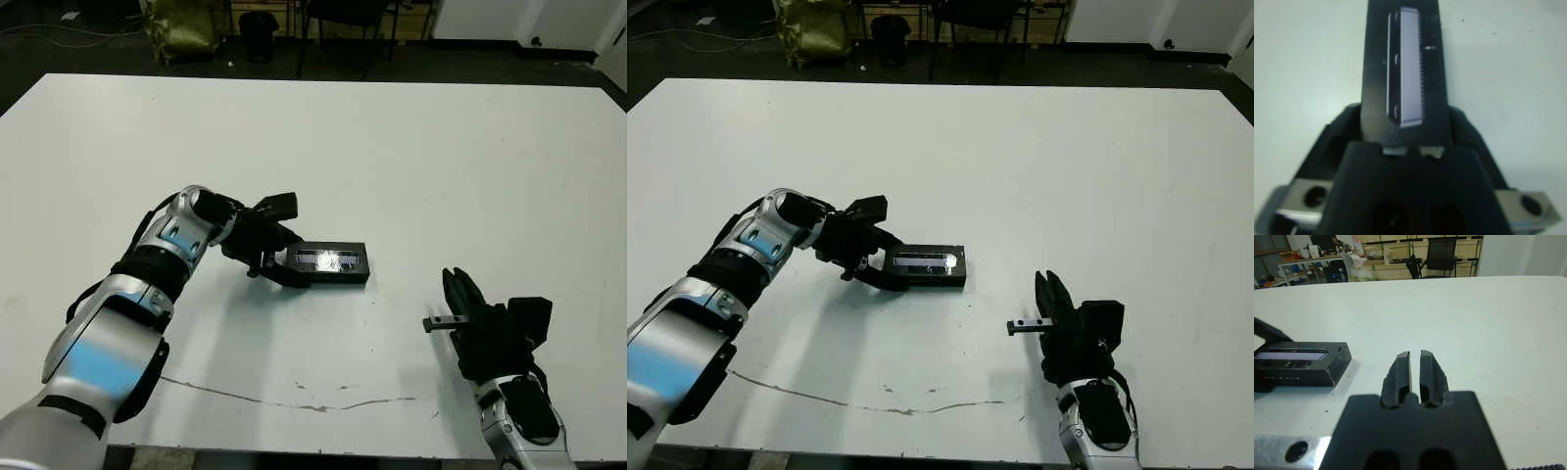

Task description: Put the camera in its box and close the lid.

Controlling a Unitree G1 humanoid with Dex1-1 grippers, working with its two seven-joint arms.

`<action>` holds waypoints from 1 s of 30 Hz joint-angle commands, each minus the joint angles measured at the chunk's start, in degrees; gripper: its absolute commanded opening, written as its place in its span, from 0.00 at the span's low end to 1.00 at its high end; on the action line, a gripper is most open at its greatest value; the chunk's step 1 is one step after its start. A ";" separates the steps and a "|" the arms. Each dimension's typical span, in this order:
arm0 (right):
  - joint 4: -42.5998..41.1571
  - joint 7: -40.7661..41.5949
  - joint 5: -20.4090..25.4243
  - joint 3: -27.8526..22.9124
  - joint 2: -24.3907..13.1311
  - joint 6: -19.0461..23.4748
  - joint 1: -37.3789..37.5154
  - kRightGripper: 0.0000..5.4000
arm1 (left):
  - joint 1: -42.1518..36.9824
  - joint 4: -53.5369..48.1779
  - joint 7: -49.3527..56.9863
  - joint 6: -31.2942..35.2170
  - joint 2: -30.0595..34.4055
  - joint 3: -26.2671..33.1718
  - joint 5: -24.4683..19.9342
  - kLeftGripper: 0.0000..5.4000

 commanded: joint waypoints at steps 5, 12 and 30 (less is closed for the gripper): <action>2.90 1.53 1.34 -0.72 -0.32 -2.67 0.23 0.00 | -0.68 5.82 -4.56 -3.57 -0.61 -1.73 1.77 0.99; 3.08 2.00 2.24 -1.01 -0.10 -2.55 0.17 0.00 | -1.29 11.27 -7.81 -4.26 -0.19 -1.72 2.47 0.99; 0.66 -0.17 -0.36 -0.22 -0.26 0.74 0.65 0.00 | -1.08 13.47 -1.46 -9.87 8.83 7.15 -0.29 0.99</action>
